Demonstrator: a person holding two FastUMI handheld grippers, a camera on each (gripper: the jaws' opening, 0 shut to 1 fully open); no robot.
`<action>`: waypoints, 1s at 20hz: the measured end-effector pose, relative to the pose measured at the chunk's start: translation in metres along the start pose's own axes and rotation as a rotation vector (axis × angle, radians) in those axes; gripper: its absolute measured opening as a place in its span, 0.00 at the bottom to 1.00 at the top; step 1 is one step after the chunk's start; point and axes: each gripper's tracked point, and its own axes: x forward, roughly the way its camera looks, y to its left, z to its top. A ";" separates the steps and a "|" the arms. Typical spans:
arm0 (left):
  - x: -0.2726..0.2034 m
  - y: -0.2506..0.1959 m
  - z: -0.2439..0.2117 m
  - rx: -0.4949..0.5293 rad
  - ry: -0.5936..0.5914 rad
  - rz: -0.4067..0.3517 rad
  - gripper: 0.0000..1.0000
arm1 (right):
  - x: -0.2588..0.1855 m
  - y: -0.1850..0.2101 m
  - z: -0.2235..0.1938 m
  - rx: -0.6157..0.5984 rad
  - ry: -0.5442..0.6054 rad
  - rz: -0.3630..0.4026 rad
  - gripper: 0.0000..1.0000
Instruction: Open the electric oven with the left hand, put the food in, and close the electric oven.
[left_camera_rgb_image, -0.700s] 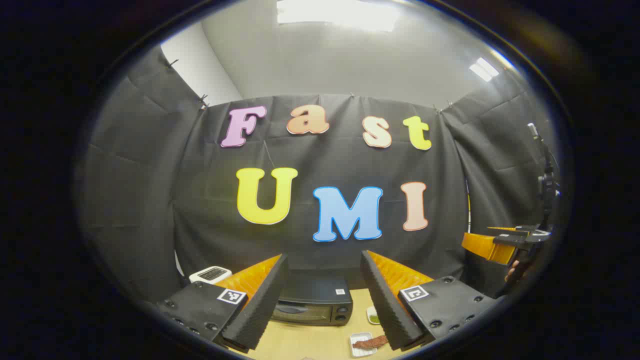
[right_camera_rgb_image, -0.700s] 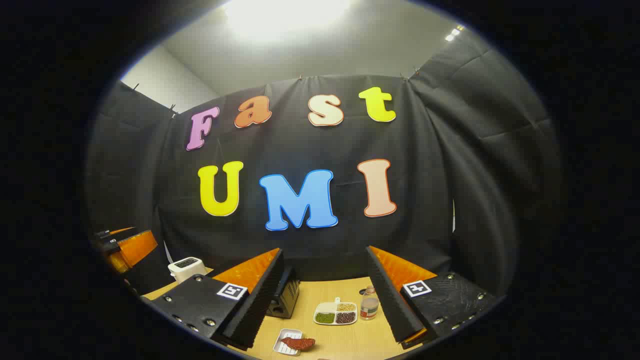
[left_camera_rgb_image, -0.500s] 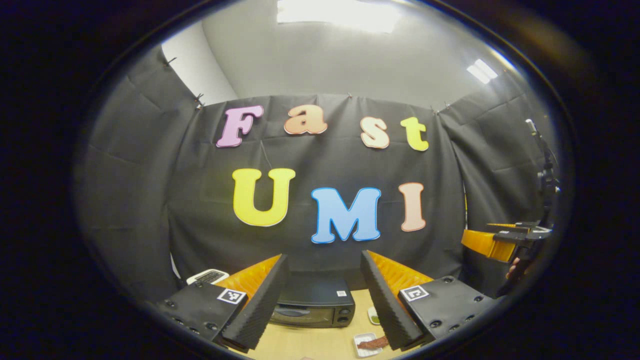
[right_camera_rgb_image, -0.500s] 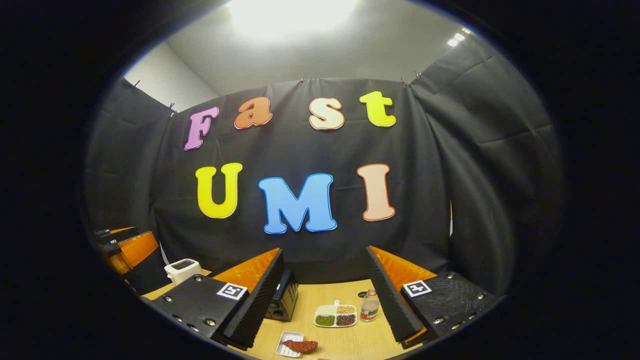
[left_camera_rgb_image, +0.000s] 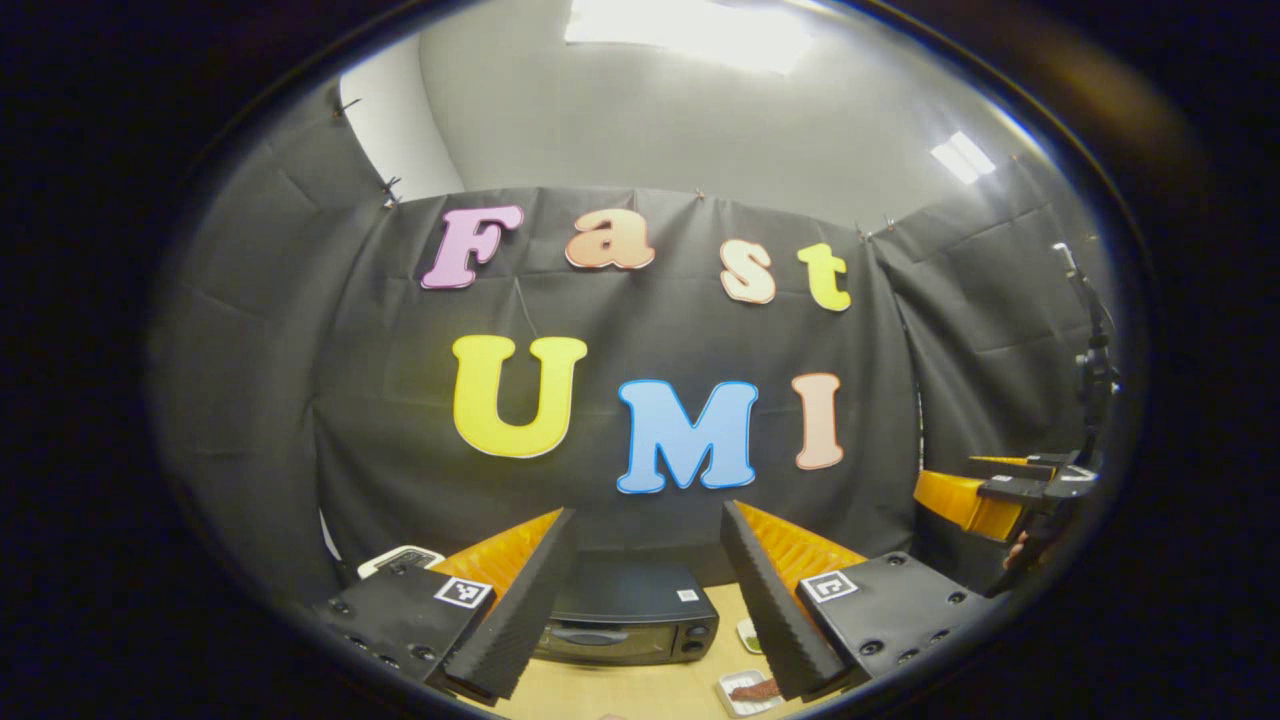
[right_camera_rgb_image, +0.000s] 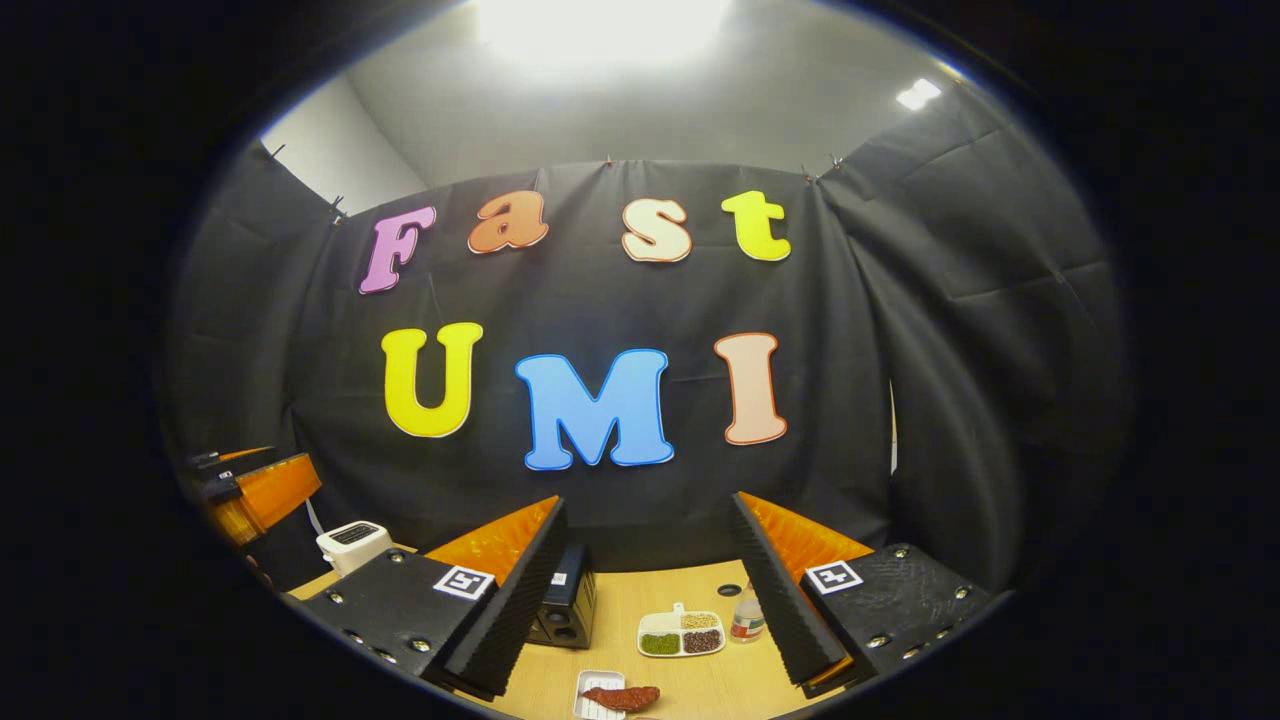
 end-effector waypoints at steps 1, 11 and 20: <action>0.001 0.001 -0.001 0.003 0.001 0.000 1.00 | 0.004 0.001 -0.002 0.000 0.003 0.005 0.98; 0.032 0.015 -0.088 -0.083 0.163 0.034 1.00 | 0.011 -0.002 -0.013 -0.013 0.027 0.062 0.98; 0.090 0.037 -0.218 -0.009 0.453 0.043 1.00 | 0.013 -0.030 -0.036 -0.023 0.085 0.030 0.98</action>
